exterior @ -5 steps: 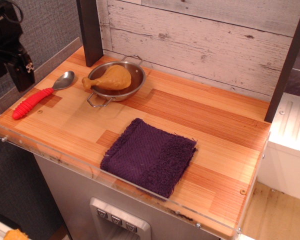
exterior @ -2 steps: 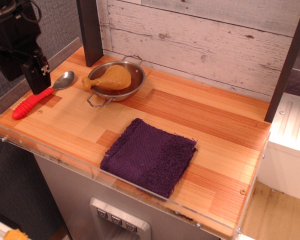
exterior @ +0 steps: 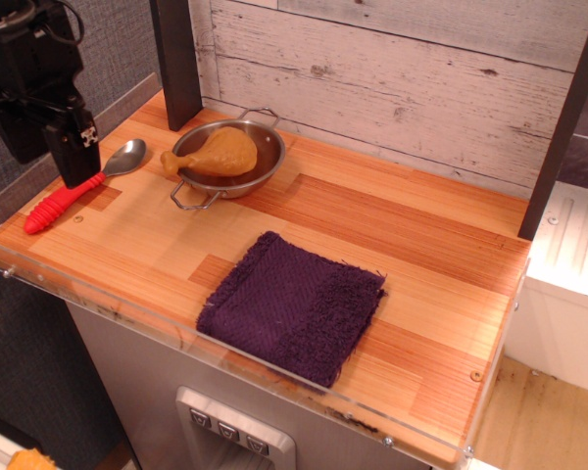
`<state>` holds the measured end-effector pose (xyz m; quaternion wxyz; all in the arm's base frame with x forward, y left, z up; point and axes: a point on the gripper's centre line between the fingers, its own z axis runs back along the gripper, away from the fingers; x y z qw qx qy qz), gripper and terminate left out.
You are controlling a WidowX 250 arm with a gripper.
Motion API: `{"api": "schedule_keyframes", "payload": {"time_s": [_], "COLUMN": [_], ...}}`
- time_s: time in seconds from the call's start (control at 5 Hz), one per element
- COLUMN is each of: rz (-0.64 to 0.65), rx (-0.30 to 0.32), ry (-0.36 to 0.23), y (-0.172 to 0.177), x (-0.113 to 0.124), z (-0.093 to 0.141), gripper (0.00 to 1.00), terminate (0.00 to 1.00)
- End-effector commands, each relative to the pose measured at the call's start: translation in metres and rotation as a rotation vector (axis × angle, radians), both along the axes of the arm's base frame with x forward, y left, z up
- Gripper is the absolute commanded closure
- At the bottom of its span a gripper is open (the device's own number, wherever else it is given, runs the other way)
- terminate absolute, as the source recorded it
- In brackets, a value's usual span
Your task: Move the red spoon to the left corner of the table
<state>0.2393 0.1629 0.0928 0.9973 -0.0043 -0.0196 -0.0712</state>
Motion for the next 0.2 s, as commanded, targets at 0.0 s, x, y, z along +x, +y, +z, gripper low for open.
{"api": "schedule_keyframes", "payload": {"time_s": [0.0], "rz": [-0.022], "rx": [0.025], "ry": [-0.028], "y": [0.0027], "x": [0.0025], "z": [0.0122], "gripper": [0.0], "terminate": [1.0]}}
